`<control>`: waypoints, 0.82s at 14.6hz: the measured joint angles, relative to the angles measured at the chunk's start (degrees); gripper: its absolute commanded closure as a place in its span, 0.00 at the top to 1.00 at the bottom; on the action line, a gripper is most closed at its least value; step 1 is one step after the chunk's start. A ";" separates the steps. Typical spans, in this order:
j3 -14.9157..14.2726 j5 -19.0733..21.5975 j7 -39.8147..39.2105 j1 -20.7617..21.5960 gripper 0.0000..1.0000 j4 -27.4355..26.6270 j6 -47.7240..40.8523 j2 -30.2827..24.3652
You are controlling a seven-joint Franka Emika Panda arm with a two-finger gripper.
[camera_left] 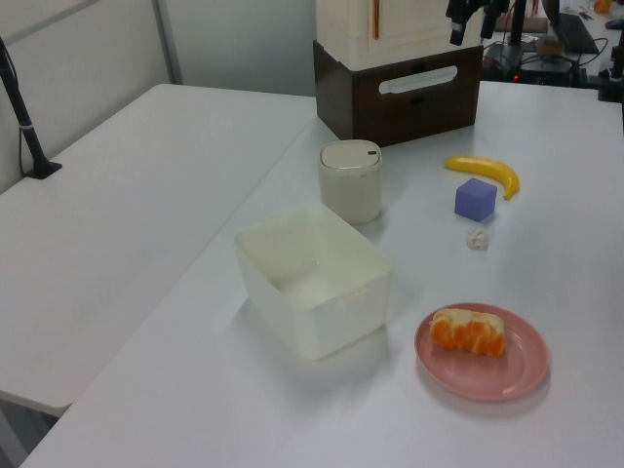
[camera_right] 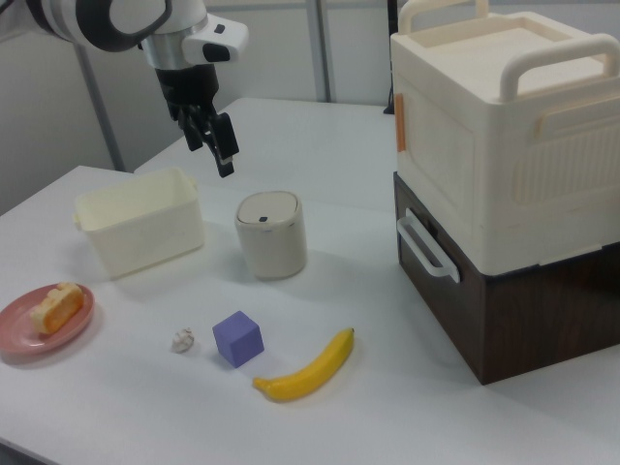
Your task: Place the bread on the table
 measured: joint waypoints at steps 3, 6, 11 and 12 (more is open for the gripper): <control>-0.04 -0.01 0.00 -0.03 1.00 0.00 -0.11 -0.02; -0.06 -1.24 0.00 -0.03 1.00 0.00 -0.30 -0.07; -0.08 -3.23 0.00 -0.04 1.00 -0.01 -1.10 -0.09; -0.08 -4.03 -0.01 -0.03 1.00 0.00 -1.61 -0.12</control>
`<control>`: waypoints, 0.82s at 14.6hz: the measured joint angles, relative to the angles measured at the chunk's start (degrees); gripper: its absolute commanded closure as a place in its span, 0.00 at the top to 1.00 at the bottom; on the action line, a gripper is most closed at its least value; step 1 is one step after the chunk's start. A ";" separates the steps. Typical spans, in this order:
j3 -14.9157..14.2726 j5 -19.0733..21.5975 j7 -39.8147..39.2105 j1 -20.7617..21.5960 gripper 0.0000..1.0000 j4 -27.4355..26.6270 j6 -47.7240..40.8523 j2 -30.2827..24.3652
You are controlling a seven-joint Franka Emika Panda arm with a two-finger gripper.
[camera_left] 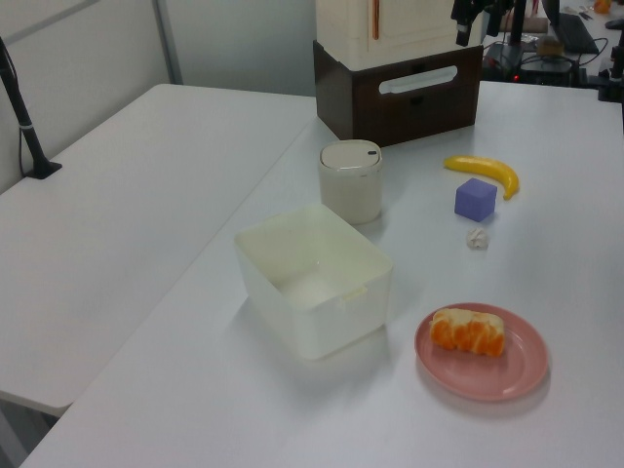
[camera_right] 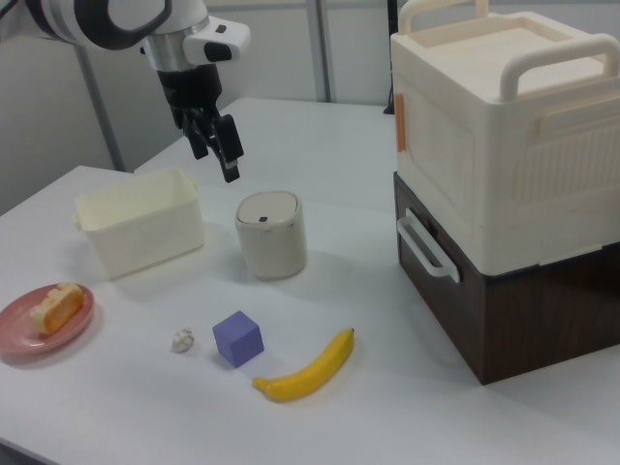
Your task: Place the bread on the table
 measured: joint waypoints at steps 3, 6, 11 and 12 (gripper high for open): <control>0.05 -2.48 -0.02 0.09 1.00 0.03 -0.37 -0.07; 0.44 -7.77 -0.09 0.96 1.00 -0.01 -0.45 -0.04; 0.28 -8.93 -1.96 1.84 1.00 -0.03 -1.60 0.04; 0.21 -8.85 -3.29 1.83 1.00 -0.02 -2.16 0.03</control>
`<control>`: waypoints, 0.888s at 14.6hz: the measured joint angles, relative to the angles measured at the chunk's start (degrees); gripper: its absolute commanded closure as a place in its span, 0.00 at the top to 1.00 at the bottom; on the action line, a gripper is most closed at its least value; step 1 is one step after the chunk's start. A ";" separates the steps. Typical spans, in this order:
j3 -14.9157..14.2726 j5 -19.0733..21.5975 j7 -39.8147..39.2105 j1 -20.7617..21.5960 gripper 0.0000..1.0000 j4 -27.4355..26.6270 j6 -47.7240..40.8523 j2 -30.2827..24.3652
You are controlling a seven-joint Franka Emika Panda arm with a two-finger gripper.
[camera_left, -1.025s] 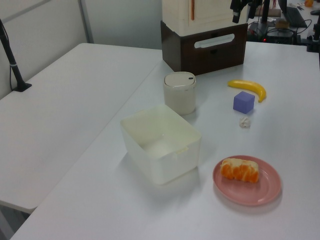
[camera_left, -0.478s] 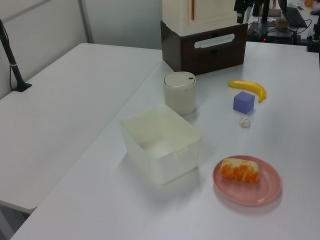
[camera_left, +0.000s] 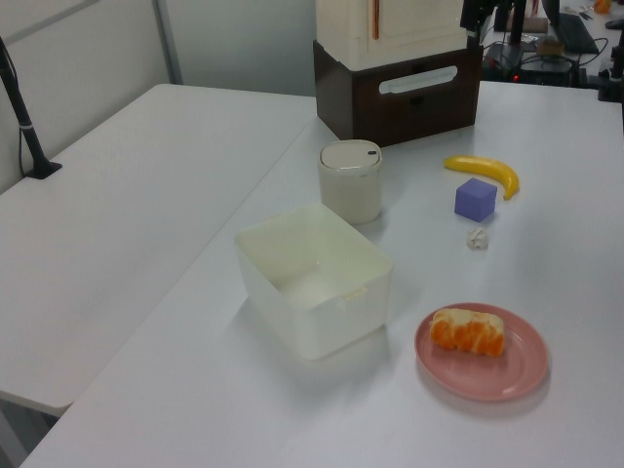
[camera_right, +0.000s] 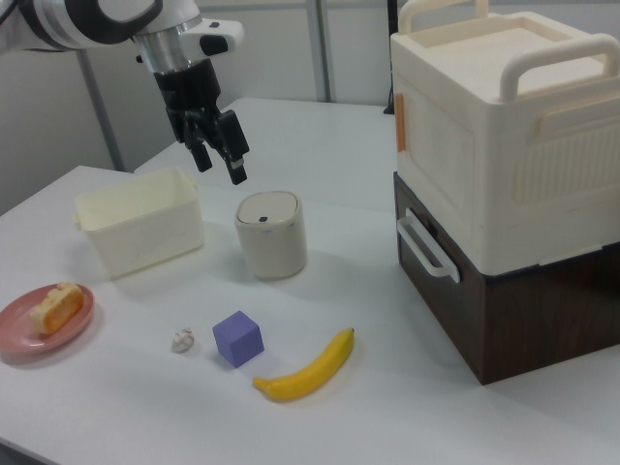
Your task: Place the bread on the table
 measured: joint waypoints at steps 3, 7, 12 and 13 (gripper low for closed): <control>-0.19 0.05 -4.50 -0.08 1.00 0.04 -1.52 -0.12; -0.19 0.29 -6.92 -0.05 1.00 0.04 -2.53 -0.26; -0.03 3.82 -6.97 0.42 1.00 0.01 -2.81 -0.21; -0.03 4.18 -6.97 0.47 1.00 0.01 -2.81 -0.20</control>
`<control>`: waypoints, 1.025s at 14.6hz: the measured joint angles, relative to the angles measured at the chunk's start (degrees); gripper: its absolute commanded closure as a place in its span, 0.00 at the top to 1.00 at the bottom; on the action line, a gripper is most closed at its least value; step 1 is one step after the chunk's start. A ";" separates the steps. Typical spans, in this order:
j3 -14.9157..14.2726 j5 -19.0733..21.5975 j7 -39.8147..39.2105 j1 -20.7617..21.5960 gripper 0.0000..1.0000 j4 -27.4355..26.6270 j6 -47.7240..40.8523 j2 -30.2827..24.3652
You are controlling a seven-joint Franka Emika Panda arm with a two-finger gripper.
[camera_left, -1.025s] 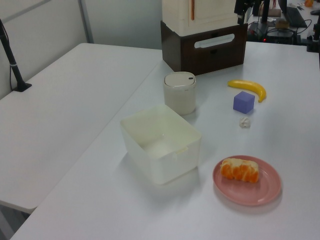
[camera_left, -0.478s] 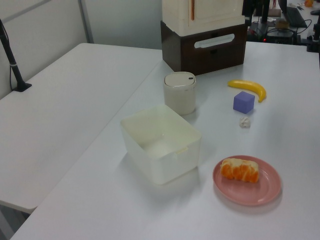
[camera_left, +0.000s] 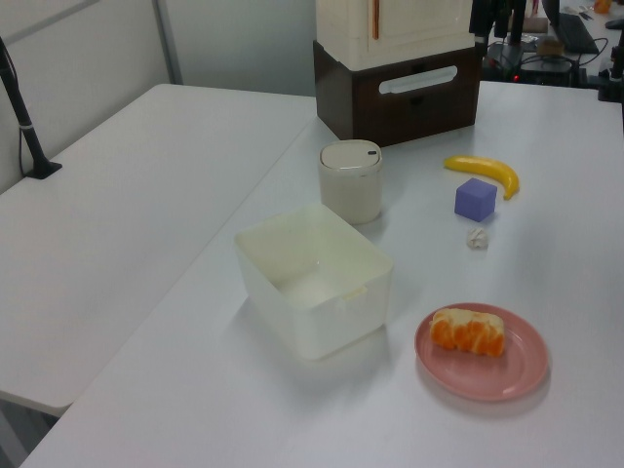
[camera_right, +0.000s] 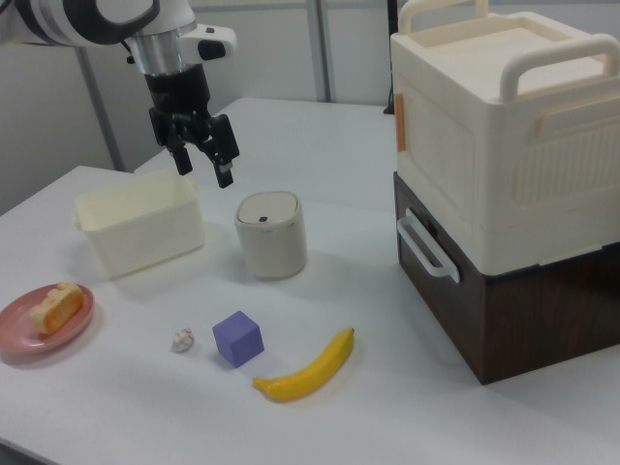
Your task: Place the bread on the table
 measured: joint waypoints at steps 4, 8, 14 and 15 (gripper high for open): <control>0.00 0.15 0.00 0.04 1.00 0.00 -0.03 0.00; 0.22 0.15 -0.27 0.29 1.00 -0.01 -1.85 0.00; 0.35 0.14 -0.86 3.96 1.00 -0.83 -6.17 0.12; 0.41 0.14 -0.89 5.27 1.00 -1.16 -6.17 0.19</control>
